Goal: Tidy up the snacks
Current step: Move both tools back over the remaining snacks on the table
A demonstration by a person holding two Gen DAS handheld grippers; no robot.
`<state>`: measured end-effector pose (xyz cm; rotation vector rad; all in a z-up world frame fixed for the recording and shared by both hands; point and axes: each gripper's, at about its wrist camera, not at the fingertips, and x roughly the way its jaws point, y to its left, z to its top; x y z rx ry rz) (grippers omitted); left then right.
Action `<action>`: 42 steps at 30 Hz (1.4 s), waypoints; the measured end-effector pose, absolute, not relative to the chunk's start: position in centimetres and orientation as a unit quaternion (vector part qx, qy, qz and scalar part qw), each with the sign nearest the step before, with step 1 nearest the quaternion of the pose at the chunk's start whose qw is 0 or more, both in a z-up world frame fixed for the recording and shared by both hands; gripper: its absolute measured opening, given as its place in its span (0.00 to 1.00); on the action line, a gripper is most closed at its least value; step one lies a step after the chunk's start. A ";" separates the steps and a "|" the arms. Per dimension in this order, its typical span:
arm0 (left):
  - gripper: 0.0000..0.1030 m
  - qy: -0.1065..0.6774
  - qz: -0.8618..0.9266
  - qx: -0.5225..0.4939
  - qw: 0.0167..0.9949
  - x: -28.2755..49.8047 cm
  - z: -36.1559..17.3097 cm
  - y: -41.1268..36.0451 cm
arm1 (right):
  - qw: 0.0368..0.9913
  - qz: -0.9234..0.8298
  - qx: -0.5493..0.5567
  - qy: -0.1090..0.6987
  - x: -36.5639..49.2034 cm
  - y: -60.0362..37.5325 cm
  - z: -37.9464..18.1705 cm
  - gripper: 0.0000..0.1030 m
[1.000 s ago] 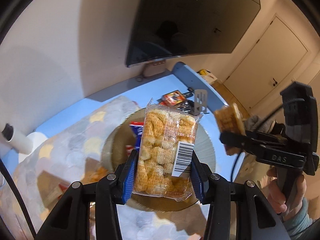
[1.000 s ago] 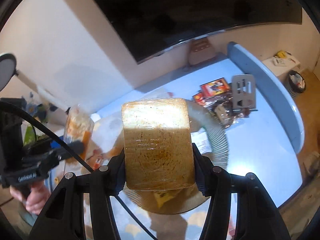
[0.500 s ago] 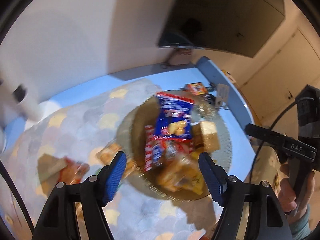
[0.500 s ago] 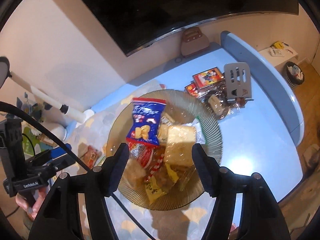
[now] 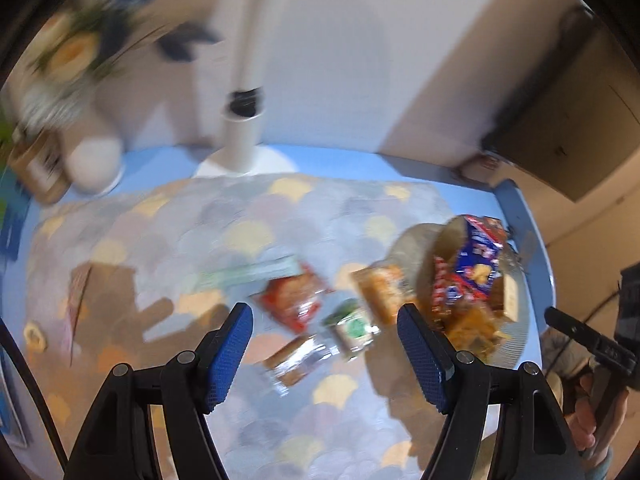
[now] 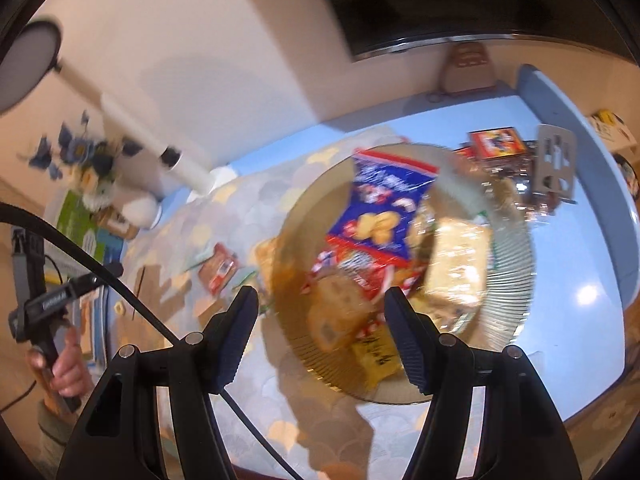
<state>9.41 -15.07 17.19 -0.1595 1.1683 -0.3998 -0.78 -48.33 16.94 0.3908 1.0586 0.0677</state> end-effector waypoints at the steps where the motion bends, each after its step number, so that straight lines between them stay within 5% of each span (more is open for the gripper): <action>1: 0.70 0.551 -0.180 -0.082 0.810 9.4 16.7 -14.3 | 0.844 0.038 0.179 0.505 -0.7 -47.6 16.8 0.63; 18: 0.70 0.587 -0.191 -0.031 0.786 11.9 11.7 -12.3 | 0.783 0.162 0.104 0.592 2.5 -31.3 9.3 0.57; 21: 0.70 0.591 -0.207 0.016 0.779 13.3 10.3 -12.7 | 0.756 0.175 0.125 0.619 3.1 -29.9 6.9 0.46; 28: 0.64 0.596 -0.246 0.073 0.761 16.6 7.2 -13.2 | 0.695 0.155 0.250 0.656 5.3 -29.2 2.1 0.45; 36: 0.62 0.599 -0.306 0.123 0.729 19.2 3.5 -14.7 | 0.709 0.076 0.240 0.659 7.6 -27.9 0.9 0.45; 39: 0.57 0.605 -0.326 0.121 0.717 19.4 2.4 -15.0 | 0.710 0.057 0.230 0.663 8.6 -27.3 0.7 0.45; 42: 0.41 0.607 -0.346 0.106 0.707 19.3 2.4 -14.5 | 0.713 0.045 0.222 0.663 9.1 -26.9 0.6 0.45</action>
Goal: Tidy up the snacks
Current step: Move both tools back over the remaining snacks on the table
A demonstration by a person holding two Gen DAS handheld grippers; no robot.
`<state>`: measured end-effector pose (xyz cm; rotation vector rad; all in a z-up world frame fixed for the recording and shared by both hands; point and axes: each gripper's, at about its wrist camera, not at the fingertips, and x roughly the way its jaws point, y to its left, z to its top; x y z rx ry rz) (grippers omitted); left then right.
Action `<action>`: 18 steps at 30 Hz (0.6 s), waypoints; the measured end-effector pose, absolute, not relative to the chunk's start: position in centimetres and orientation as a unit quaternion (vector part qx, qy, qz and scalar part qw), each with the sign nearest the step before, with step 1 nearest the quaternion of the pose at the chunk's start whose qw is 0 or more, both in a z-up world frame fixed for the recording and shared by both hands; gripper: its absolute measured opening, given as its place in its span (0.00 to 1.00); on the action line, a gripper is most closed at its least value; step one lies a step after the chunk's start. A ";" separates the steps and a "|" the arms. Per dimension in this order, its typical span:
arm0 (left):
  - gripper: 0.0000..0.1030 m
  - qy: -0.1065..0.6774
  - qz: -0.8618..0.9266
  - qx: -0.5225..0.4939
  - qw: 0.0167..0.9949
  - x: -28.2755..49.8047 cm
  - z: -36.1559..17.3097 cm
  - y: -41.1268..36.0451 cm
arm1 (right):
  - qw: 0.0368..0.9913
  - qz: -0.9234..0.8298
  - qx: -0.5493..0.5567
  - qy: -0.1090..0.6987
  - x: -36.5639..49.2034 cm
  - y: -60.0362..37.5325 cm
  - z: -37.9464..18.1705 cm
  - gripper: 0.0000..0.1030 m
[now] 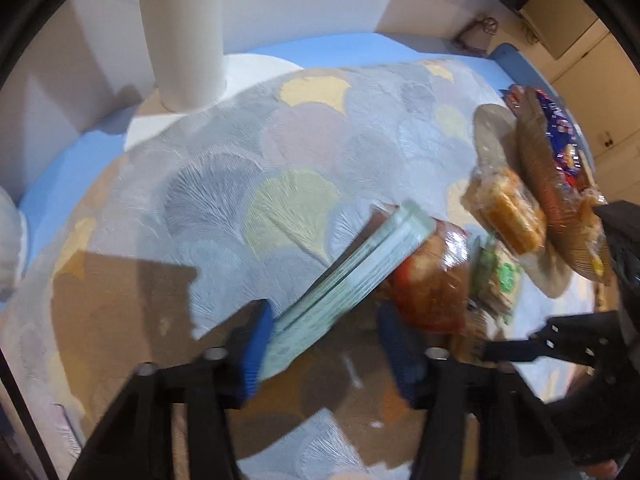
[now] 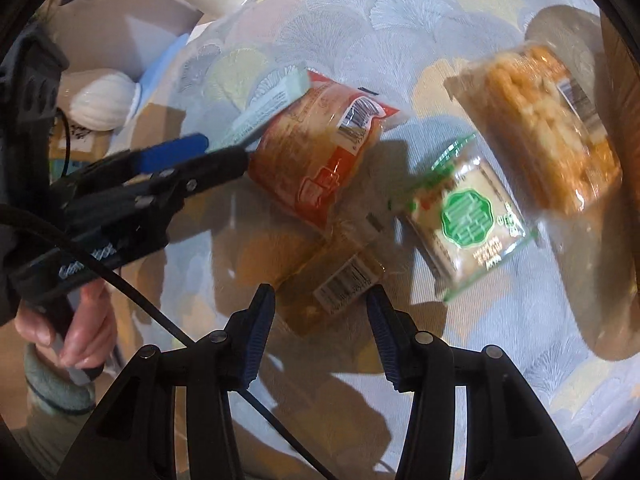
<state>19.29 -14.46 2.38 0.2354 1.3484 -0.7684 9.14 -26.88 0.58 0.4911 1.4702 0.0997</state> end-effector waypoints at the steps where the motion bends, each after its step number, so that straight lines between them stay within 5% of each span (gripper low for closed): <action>1: 0.35 0.612 -0.350 0.098 0.703 19.2 2.3 -14.1 | 0.716 0.040 0.215 0.663 9.3 -26.6 0.6 0.46; 4: 0.25 0.617 -0.351 0.096 0.698 18.5 2.0 -13.4 | 0.724 0.027 0.195 0.661 9.7 -25.7 0.7 0.46; 18: 0.19 0.619 -0.328 0.044 0.713 17.3 2.0 -12.2 | 0.744 -0.005 0.142 0.653 9.8 -23.5 0.4 0.51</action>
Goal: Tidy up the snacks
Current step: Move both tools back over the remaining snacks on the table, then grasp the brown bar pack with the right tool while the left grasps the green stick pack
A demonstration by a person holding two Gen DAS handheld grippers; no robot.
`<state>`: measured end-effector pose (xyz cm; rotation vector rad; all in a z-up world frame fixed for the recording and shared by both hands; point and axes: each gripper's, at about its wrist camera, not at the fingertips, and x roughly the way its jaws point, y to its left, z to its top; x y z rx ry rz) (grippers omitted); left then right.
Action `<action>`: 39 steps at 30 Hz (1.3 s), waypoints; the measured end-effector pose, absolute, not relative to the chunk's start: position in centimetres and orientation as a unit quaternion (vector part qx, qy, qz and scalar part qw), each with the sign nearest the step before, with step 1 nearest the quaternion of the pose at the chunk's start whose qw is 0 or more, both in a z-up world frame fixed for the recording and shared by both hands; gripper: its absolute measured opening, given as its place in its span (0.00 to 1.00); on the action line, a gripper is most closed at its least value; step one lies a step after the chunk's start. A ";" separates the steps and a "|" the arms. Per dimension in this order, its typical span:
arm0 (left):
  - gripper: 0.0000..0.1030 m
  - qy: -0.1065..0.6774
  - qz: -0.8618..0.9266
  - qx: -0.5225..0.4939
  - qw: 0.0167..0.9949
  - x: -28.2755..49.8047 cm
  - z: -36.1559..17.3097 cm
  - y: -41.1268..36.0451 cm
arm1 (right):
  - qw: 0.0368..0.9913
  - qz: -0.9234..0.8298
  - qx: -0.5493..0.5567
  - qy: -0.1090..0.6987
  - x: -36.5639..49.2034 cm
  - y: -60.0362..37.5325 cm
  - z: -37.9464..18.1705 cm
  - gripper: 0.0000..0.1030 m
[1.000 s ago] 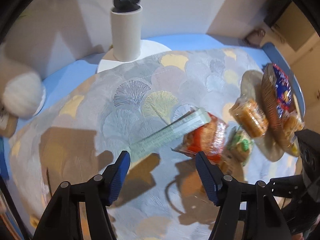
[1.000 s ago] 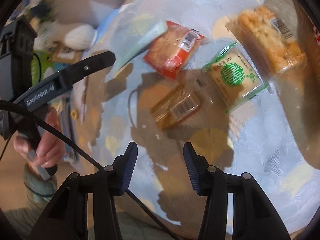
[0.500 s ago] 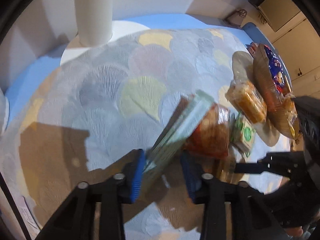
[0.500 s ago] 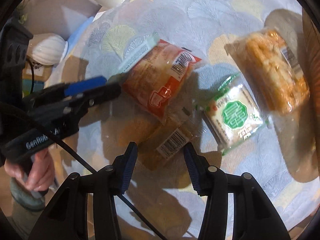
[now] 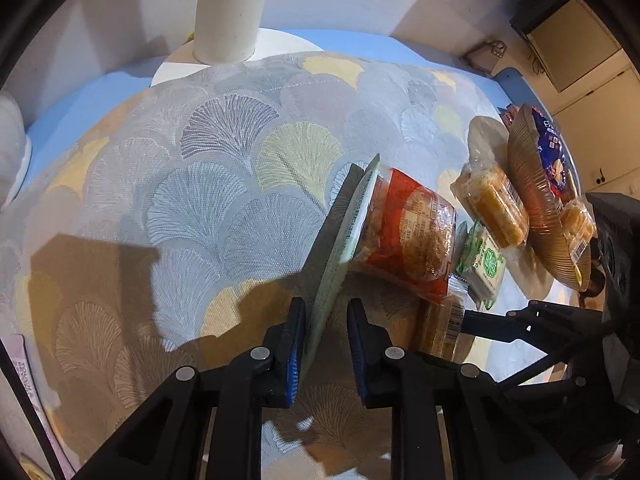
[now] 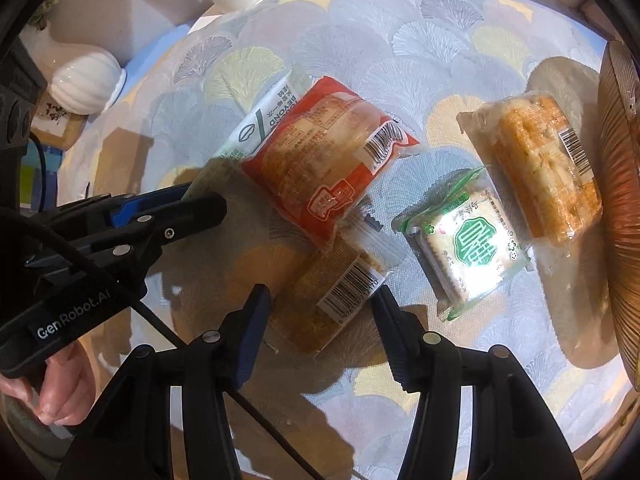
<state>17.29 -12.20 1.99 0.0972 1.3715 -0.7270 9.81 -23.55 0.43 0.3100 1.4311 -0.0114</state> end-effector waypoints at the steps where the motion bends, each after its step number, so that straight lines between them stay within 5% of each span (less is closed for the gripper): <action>1: 0.19 0.618 -0.327 0.044 0.713 17.2 2.0 -12.4 | 0.742 -0.005 0.144 0.655 9.8 -23.7 0.5 0.51; 9: 0.13 0.613 -0.304 0.042 0.728 17.0 2.0 -11.6 | 0.749 -0.041 0.100 0.653 10.6 -22.2 0.5 0.50; 19: 0.11 0.607 -0.285 0.029 0.741 14.9 3.3 -10.3 | 0.764 -0.014 0.056 0.643 8.2 -23.6 1.0 0.33; 30: 0.12 0.627 -0.278 0.011 0.728 12.5 3.5 -11.9 | 0.782 0.016 0.099 0.615 4.8 -31.1 3.1 0.34; 35: 0.23 0.624 -0.247 -0.010 0.741 14.5 3.7 -11.8 | 0.780 0.037 0.157 0.605 5.4 -31.6 3.6 0.48; 39: 0.44 0.621 -0.233 0.000 0.748 15.7 3.3 -12.2 | 0.770 0.031 0.157 0.618 4.4 -31.4 2.5 0.48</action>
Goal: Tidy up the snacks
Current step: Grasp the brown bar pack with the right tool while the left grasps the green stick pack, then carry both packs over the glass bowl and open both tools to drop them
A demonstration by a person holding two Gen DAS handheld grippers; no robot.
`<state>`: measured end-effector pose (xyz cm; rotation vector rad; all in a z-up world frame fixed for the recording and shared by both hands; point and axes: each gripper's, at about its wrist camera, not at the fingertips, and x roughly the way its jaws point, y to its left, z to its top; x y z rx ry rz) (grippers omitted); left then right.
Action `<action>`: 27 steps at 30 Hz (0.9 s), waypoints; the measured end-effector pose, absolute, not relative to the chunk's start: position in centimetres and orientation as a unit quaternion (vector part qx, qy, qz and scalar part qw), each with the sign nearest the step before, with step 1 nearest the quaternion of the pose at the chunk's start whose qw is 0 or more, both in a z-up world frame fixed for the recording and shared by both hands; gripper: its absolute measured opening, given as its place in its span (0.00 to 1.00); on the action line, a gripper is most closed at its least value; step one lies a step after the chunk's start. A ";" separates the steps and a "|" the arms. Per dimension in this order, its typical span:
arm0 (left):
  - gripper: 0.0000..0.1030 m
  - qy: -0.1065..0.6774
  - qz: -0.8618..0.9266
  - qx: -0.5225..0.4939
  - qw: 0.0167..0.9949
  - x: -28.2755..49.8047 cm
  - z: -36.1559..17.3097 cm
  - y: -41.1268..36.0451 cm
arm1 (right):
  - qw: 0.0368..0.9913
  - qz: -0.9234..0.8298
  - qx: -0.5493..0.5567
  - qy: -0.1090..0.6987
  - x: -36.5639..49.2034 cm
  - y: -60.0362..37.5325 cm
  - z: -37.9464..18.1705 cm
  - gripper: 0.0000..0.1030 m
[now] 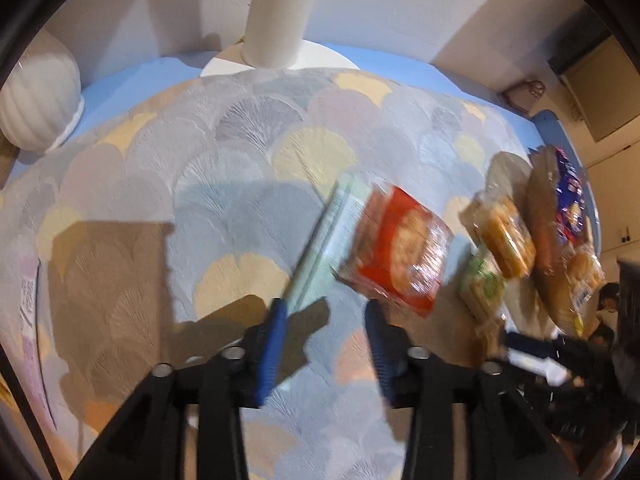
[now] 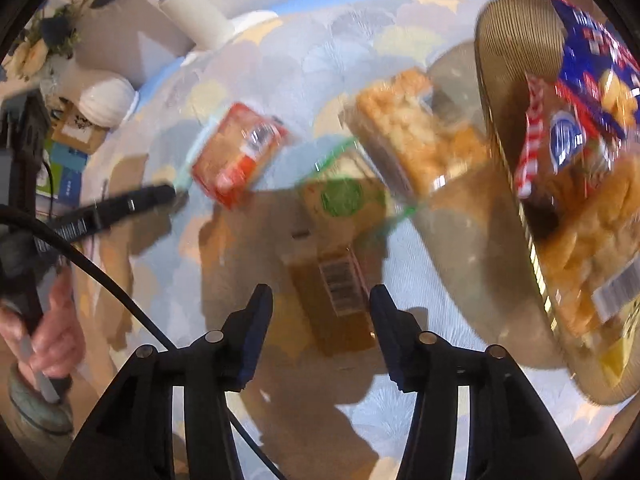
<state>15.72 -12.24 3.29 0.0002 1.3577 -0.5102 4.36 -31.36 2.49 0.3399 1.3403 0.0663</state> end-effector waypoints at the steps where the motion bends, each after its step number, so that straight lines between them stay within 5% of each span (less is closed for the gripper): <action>1: 0.45 0.619 -0.234 0.004 0.749 15.9 3.1 -12.4 | 0.769 0.028 0.151 0.621 4.0 -31.1 2.2 0.48; 7: 0.42 0.614 -0.226 0.051 0.755 15.5 1.6 -13.8 | 0.785 0.011 0.075 0.615 3.3 -29.3 1.4 0.43; 8: 0.39 0.609 -0.220 0.070 0.759 15.3 1.7 -14.1 | 0.788 0.008 0.055 0.614 3.2 -28.9 1.4 0.32; 9: 0.26 0.604 -0.214 0.088 0.763 15.1 1.7 -14.5 | 0.790 0.005 0.030 0.612 3.3 -28.1 1.4 0.32; 11: 0.20 0.596 -0.212 0.109 0.766 14.8 1.8 -14.9 | 0.793 0.011 0.016 0.609 3.3 -27.5 1.3 0.32; 27: 0.17 0.564 -0.280 -0.024 0.776 11.2 11.4 -16.2 | 0.789 0.120 0.266 0.540 0.9 -37.0 9.5 0.32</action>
